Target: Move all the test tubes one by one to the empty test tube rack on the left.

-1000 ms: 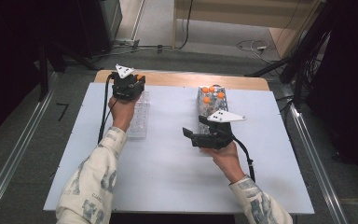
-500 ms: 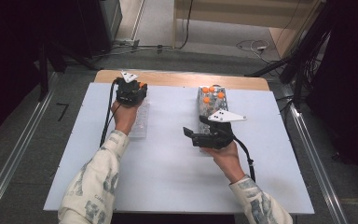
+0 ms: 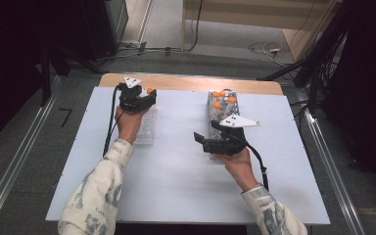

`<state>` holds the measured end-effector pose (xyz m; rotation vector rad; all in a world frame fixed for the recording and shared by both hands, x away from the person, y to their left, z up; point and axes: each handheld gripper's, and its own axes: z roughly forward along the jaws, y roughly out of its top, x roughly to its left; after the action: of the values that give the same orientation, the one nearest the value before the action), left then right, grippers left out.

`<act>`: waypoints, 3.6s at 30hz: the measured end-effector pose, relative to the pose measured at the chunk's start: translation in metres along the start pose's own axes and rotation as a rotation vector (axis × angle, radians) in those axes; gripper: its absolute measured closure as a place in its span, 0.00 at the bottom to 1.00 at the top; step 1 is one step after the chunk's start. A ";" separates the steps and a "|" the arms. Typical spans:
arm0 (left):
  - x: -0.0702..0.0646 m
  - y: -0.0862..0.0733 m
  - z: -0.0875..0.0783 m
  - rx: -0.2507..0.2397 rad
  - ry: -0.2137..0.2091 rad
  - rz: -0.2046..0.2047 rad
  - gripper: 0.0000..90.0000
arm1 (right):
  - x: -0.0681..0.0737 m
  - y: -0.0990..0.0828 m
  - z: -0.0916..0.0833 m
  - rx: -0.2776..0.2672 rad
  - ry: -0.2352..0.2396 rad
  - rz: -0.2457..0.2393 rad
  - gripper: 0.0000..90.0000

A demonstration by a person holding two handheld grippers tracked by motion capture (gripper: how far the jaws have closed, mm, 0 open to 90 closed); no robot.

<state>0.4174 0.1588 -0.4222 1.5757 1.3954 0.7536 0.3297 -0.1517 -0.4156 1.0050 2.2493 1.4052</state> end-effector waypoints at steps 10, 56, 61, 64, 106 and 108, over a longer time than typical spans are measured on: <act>0.000 -0.021 -0.042 -0.033 -0.096 -0.066 0.22 | -0.005 -0.001 0.000 0.002 -0.036 -0.006 0.21; 0.000 -0.058 -0.098 -0.032 -0.205 -0.014 0.18 | -0.121 0.001 0.030 0.018 -0.285 0.007 0.46; -0.001 -0.059 -0.097 -0.024 -0.209 -0.011 0.18 | -0.125 -0.001 0.034 0.015 -0.273 -0.003 0.54; -0.002 -0.060 -0.096 -0.018 -0.211 -0.011 0.18 | -0.125 -0.001 0.037 0.024 -0.267 -0.013 0.57; -0.006 -0.059 -0.099 -0.025 -0.227 -0.003 0.18 | -0.110 0.033 0.012 -0.074 -0.281 -0.037 0.79; -0.007 -0.059 -0.099 -0.024 -0.227 -0.002 0.18 | -0.107 0.035 0.008 -0.076 -0.280 -0.039 0.79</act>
<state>0.3027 0.1730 -0.4313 1.5872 1.2176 0.5682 0.4238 -0.2115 -0.4004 1.0540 1.9880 1.2381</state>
